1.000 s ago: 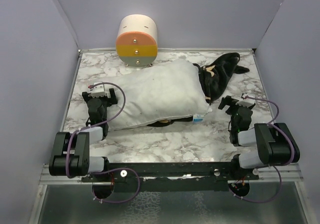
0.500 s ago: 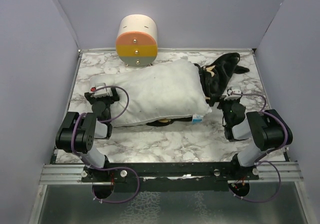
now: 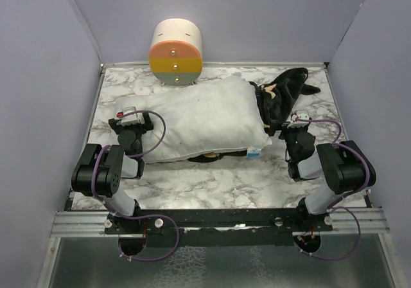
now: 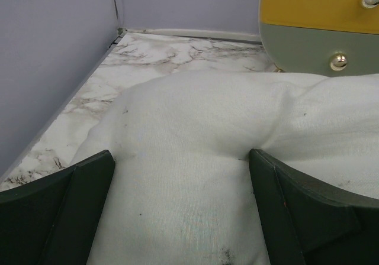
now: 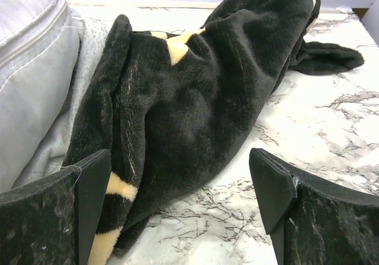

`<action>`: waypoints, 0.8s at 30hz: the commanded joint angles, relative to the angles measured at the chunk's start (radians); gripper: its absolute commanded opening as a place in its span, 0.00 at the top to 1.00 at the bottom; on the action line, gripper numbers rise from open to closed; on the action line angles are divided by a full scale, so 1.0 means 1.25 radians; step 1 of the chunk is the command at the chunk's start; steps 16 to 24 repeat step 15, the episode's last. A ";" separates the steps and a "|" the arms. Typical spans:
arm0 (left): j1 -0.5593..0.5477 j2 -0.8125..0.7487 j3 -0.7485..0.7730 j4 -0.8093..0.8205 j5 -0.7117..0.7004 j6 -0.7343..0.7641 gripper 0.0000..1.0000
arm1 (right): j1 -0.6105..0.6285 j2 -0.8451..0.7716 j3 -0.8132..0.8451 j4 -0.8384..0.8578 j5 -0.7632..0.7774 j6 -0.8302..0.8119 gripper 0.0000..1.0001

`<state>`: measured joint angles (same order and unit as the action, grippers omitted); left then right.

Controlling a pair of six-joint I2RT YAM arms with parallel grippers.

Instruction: Remove the pillowcase from the pillow

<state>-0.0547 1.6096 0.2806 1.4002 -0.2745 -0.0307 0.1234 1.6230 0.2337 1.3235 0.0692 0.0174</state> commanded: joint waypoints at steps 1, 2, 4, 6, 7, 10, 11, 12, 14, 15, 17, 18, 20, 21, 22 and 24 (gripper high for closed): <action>0.002 0.025 -0.013 -0.097 -0.001 0.025 0.01 | 0.003 -0.001 -0.004 0.000 0.008 -0.016 0.00; 0.002 0.025 -0.014 -0.097 -0.001 0.024 0.01 | 0.003 -0.002 -0.004 -0.001 0.008 -0.016 0.00; 0.002 0.027 -0.013 -0.098 0.000 0.024 0.01 | 0.003 -0.001 -0.004 -0.001 0.008 -0.017 0.00; 0.002 0.027 -0.012 -0.100 0.000 0.024 0.01 | 0.003 -0.001 -0.004 -0.001 0.008 -0.016 0.00; 0.002 0.028 -0.010 -0.102 0.001 0.025 0.01 | 0.003 -0.002 -0.004 -0.001 0.008 -0.016 0.00; 0.003 0.030 -0.004 -0.112 0.006 0.024 0.01 | 0.003 -0.002 -0.004 -0.001 0.008 -0.016 0.00; 0.003 0.030 -0.004 -0.113 0.007 0.025 0.01 | 0.003 -0.001 -0.003 0.000 0.008 -0.016 0.00; 0.004 0.030 -0.004 -0.113 0.007 0.024 0.01 | 0.003 -0.001 -0.003 -0.001 0.008 -0.016 0.00; 0.004 0.027 -0.009 -0.107 0.007 0.025 0.01 | 0.003 -0.001 -0.002 -0.002 0.008 -0.016 0.00; 0.004 0.025 -0.012 -0.102 0.007 0.025 0.01 | 0.003 0.000 -0.003 -0.002 0.008 -0.016 0.00; 0.004 0.025 -0.012 -0.102 0.007 0.025 0.01 | 0.003 0.000 -0.003 -0.002 0.008 -0.016 0.00; 0.004 0.025 -0.012 -0.102 0.007 0.025 0.01 | 0.003 0.000 -0.003 -0.002 0.008 -0.016 0.00; 0.004 0.025 -0.012 -0.102 0.007 0.025 0.01 | 0.003 0.000 -0.003 -0.002 0.008 -0.016 0.00; 0.004 0.025 -0.012 -0.102 0.007 0.025 0.01 | 0.003 0.000 -0.003 -0.002 0.008 -0.016 0.00; 0.004 0.025 -0.012 -0.102 0.007 0.025 0.01 | 0.003 0.000 -0.003 -0.002 0.008 -0.016 0.00; 0.004 0.025 -0.012 -0.102 0.007 0.025 0.01 | 0.003 0.000 -0.003 -0.002 0.008 -0.016 0.00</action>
